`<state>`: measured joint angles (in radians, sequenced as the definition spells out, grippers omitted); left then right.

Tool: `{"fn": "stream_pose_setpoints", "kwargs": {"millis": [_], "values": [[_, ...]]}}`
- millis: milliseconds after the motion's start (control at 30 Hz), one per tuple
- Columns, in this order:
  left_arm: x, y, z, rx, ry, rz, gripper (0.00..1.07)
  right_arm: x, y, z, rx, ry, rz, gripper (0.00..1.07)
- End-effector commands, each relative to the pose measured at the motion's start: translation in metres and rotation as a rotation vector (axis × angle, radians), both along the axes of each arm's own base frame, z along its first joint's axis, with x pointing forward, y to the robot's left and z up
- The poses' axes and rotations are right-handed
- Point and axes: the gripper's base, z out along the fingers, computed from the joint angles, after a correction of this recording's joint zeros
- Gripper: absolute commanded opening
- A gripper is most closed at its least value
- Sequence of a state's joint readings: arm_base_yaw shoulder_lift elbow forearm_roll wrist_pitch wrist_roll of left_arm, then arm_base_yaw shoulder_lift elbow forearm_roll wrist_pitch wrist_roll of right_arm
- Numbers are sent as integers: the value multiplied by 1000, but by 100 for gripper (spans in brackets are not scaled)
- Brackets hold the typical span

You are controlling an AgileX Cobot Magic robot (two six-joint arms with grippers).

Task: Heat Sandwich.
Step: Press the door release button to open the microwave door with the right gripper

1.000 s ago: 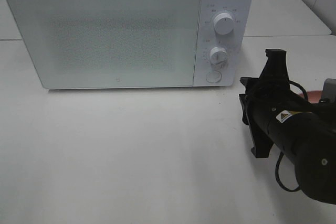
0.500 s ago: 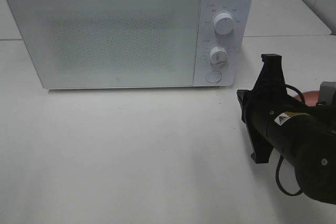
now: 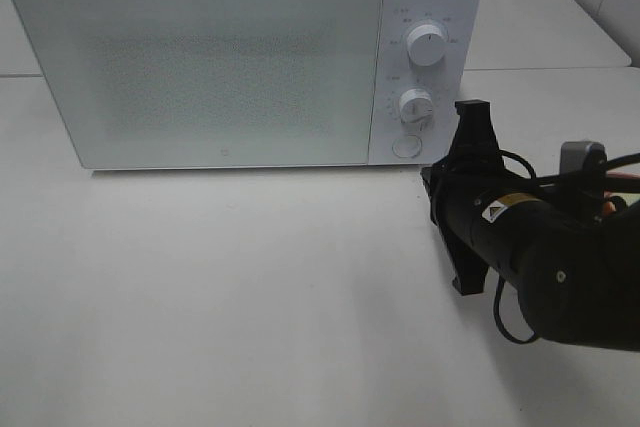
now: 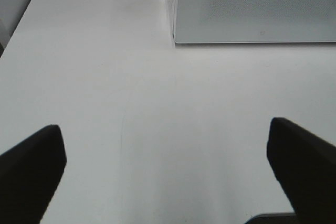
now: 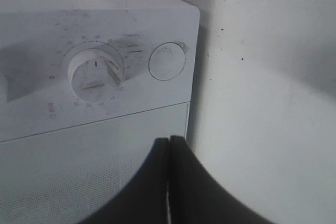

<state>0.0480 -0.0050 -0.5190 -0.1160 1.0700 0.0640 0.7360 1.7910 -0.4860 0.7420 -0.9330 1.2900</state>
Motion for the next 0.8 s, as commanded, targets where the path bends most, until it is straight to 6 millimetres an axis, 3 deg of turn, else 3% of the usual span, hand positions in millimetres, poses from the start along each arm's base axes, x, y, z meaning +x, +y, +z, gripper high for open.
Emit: {"fn": "stream_pose_setpoints", "kwargs": {"millis": [33, 367, 800], "values": [[-4, 0, -1, -2, -19, -4, 100, 13, 5, -2, 0, 7, 38, 0], [-4, 0, -1, -2, -19, -4, 100, 48, 3, -15, 6, 32, 36, 0], [-4, 0, -1, -2, -19, -4, 100, 77, -3, -28, 7, 54, -3, 0]]}}
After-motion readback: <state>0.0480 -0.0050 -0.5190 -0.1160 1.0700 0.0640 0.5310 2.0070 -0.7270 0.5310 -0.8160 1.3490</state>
